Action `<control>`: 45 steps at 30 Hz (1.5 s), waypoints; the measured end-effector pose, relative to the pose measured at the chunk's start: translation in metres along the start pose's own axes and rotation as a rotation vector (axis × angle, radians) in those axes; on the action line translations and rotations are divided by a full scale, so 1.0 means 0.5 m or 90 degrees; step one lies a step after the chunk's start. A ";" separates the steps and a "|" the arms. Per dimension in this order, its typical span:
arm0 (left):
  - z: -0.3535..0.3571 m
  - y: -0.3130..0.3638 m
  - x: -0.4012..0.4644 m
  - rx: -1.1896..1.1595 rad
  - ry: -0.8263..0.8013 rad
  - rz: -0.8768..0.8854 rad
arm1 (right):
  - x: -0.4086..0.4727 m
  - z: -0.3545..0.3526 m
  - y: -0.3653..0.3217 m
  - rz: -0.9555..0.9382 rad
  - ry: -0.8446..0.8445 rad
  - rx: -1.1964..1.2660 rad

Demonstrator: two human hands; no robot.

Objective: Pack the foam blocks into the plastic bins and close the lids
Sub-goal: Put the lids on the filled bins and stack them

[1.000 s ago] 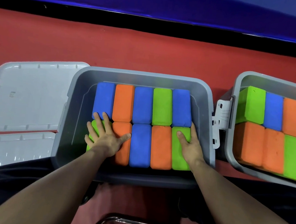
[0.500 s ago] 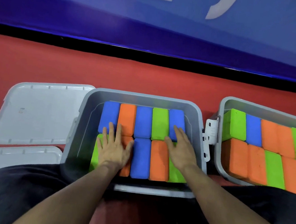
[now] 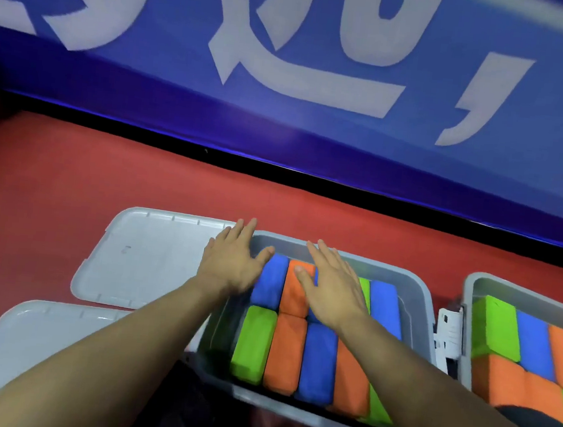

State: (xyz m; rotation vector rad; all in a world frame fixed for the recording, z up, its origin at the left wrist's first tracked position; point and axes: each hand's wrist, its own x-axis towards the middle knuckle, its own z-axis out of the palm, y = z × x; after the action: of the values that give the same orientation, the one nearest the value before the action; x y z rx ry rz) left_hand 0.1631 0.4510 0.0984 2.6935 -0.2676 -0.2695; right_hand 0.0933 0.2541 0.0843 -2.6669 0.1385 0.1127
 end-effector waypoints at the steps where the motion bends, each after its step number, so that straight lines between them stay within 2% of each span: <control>1: -0.014 -0.021 0.003 -0.016 0.000 -0.015 | 0.006 0.003 -0.014 -0.010 -0.011 -0.011; 9: -0.031 -0.220 0.056 -0.223 -0.061 -0.239 | 0.101 0.079 -0.082 -0.079 -0.101 -0.082; 13: 0.021 -0.312 0.102 -0.313 -0.089 -0.327 | 0.188 0.138 -0.104 -0.121 -0.116 -0.111; 17: 0.104 -0.397 0.145 -0.406 -0.053 -0.442 | 0.272 0.220 -0.138 -0.186 -0.132 -0.132; 21: 0.197 -0.465 0.172 -0.593 -0.059 -0.580 | 0.349 0.296 -0.161 -0.230 -0.124 -0.120; 26: 0.307 -0.482 0.156 -0.839 -0.083 -0.714 | 0.368 0.385 -0.151 -0.255 -0.152 -0.127; 29: 0.355 -0.483 0.154 -0.984 -0.066 -0.797 | 0.362 0.410 -0.132 -0.255 -0.114 -0.105; 32: 0.386 -0.475 0.165 -1.062 -0.048 -0.846 | 0.366 0.421 -0.128 -0.262 -0.086 -0.084; 36: 0.429 -0.478 0.176 -1.052 0.029 -0.923 | 0.370 0.429 -0.131 -0.266 -0.065 -0.060; 40: 0.447 -0.482 0.167 -1.089 0.052 -0.925 | 0.371 0.432 -0.131 -0.261 -0.053 -0.052; 45: 0.458 -0.504 0.157 -1.183 0.158 -0.894 | 0.369 0.432 -0.131 -0.258 -0.051 -0.045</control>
State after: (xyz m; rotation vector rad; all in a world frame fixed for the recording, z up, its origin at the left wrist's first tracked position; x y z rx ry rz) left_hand 0.2234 0.5699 -0.2249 0.6270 1.2886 -0.2827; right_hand 0.2718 0.3960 -0.0974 -2.6955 -0.4377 0.0948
